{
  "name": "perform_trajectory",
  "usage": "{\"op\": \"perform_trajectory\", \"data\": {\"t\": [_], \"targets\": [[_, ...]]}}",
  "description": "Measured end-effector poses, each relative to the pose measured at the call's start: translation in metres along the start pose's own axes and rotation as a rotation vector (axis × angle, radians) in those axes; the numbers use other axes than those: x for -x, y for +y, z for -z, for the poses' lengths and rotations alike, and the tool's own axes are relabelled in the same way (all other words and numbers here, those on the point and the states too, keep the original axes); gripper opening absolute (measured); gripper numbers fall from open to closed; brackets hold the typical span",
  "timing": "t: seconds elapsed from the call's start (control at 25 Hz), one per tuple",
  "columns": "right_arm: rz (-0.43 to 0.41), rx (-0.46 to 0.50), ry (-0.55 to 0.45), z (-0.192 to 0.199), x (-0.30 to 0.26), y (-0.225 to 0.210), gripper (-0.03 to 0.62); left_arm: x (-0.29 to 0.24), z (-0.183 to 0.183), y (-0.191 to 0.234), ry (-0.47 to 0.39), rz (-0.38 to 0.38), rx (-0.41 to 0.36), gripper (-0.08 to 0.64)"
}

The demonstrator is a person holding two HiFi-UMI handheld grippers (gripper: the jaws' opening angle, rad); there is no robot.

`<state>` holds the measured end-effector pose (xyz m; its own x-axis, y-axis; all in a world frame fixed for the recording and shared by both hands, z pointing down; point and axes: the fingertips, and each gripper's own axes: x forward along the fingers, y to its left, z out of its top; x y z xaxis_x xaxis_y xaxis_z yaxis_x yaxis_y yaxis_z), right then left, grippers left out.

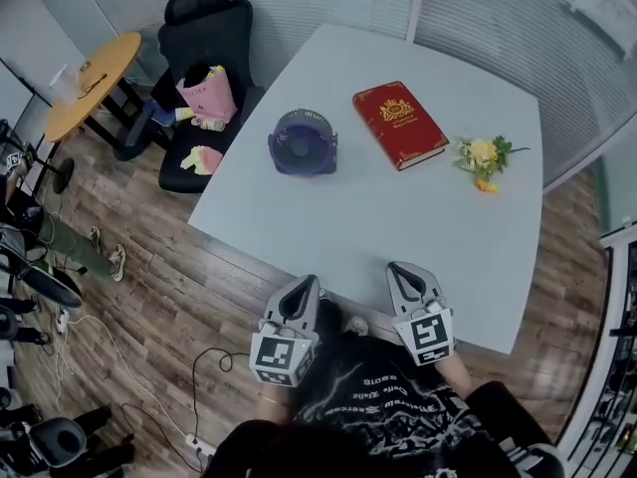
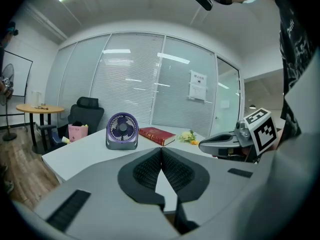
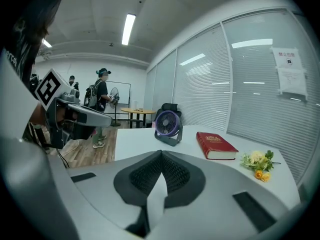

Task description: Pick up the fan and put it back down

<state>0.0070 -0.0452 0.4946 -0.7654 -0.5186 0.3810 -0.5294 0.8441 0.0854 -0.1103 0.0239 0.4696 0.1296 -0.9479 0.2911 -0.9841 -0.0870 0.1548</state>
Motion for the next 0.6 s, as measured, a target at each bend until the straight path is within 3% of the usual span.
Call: {"op": "perform_trajectory", "data": {"t": [0.6], "targets": [[-0.014, 0.017, 0.01, 0.0006, -0.0063, 0.0038, 0.006, 0.0055, 0.0091, 0.0062, 0.03, -0.006, -0.025, 0.02]]}}
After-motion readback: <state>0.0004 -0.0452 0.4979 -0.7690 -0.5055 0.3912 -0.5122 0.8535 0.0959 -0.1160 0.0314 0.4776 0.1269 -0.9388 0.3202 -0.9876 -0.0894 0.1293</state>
